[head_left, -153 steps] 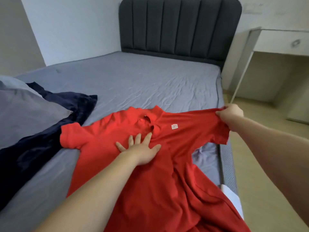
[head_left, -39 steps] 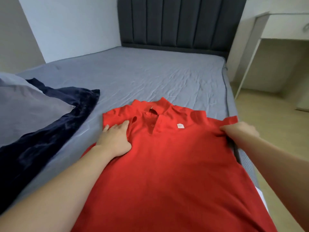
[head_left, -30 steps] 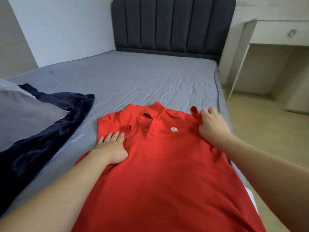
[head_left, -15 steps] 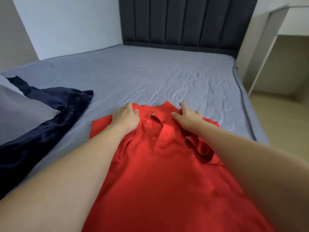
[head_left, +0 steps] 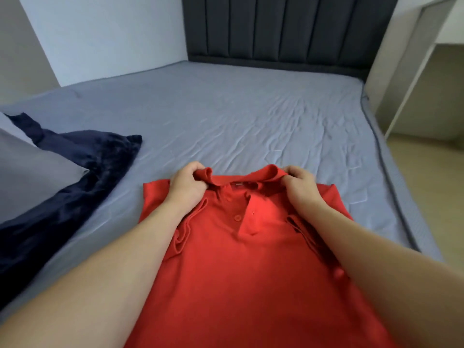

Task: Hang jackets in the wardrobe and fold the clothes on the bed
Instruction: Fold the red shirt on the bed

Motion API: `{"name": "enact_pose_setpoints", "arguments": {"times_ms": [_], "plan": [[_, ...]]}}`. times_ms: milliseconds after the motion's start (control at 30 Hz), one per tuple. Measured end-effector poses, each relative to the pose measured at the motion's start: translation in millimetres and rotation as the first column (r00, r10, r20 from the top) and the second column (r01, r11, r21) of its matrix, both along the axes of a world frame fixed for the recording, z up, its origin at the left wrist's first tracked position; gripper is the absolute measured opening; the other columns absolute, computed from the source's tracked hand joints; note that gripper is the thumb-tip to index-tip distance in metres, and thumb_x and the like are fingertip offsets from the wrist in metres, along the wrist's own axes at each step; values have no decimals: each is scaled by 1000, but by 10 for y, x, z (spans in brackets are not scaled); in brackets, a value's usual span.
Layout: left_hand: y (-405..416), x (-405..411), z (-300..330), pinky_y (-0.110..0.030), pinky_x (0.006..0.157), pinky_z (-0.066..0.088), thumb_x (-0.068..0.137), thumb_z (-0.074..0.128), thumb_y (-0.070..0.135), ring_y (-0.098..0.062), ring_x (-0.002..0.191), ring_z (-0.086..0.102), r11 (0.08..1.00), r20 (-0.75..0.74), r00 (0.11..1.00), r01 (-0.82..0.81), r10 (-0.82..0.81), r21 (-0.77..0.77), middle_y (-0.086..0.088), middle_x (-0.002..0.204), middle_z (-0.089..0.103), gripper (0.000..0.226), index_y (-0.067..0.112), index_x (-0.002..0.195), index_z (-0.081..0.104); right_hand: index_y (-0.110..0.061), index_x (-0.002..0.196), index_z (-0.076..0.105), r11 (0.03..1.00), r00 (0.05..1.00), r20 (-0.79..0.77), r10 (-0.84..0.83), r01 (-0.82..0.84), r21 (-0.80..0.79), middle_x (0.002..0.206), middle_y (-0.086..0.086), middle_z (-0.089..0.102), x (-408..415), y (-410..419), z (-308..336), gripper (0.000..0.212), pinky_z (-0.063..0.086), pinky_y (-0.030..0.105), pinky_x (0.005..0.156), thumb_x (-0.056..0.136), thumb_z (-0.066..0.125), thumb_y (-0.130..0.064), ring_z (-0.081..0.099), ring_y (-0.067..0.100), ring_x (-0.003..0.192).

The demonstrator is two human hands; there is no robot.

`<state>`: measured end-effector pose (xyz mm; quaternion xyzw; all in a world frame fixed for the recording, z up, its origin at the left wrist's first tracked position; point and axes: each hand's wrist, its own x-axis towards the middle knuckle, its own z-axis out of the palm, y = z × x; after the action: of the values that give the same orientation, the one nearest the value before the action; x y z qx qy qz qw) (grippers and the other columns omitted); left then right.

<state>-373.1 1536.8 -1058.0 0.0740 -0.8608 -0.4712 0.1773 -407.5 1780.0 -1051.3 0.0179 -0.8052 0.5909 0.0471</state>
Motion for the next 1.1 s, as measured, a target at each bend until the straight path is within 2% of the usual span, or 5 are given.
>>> {"name": "enact_pose_setpoints", "arguments": {"times_ms": [267, 400, 633, 900, 1100], "plan": [[10, 975, 258, -49, 121, 0, 69, 46, 34, -2, 133, 42, 913, 69, 917, 398, -393, -86, 21, 129, 58, 32, 37, 98, 58, -29, 120, 60, 828, 901, -304, 310, -98, 553, 122, -5, 59, 718, 226, 265, 46, 26, 42, 111, 92, 32, -51, 44, -6, 108], [224, 1073, -140, -49, 119, -11, 99, 16, 55, -6, 149, -5, 705, 383, 915, 355, -126, -615, 13, 164, 4, 55, 45, 152, 11, -37, 154, 9, 396, 931, -24, 365, -131, 909, 161, -6, 15, 807, 11, -322, 72, -2, 50, 120, 89, 4, -67, 7, 15, 149], [400, 1132, -37, -56, 117, -11, 99, 9, 56, -18, 150, -12, 503, 459, 883, 356, 95, -788, 5, 164, -9, 62, 34, 155, -7, -28, 155, -3, 224, 970, 99, 220, -149, 963, 164, 1, -4, 1039, -89, -154, 64, -7, 50, 119, 100, 11, -54, -7, 21, 150], [761, 2863, 459, -51, 120, -6, 94, 37, 61, -17, 150, -9, 519, 715, 672, 688, -192, -508, 7, 163, -4, 77, 26, 155, 5, -18, 156, -1, 106, 867, 292, 403, -362, 926, 164, 3, -3, 2771, 381, 74, 100, 1, 41, 121, 69, -17, -64, -1, 21, 150], [899, 4123, 1014, -55, 113, 23, 62, 78, 64, -20, 136, 22, 217, 916, 368, 918, -159, -331, 5, 142, 22, 101, 27, 140, 26, -12, 116, 49, -15, 798, 280, 533, -322, 946, 119, 12, 57, 3242, 512, 593, 29, 43, 37, 87, 93, 45, -28, 56, 32, 109]]}}
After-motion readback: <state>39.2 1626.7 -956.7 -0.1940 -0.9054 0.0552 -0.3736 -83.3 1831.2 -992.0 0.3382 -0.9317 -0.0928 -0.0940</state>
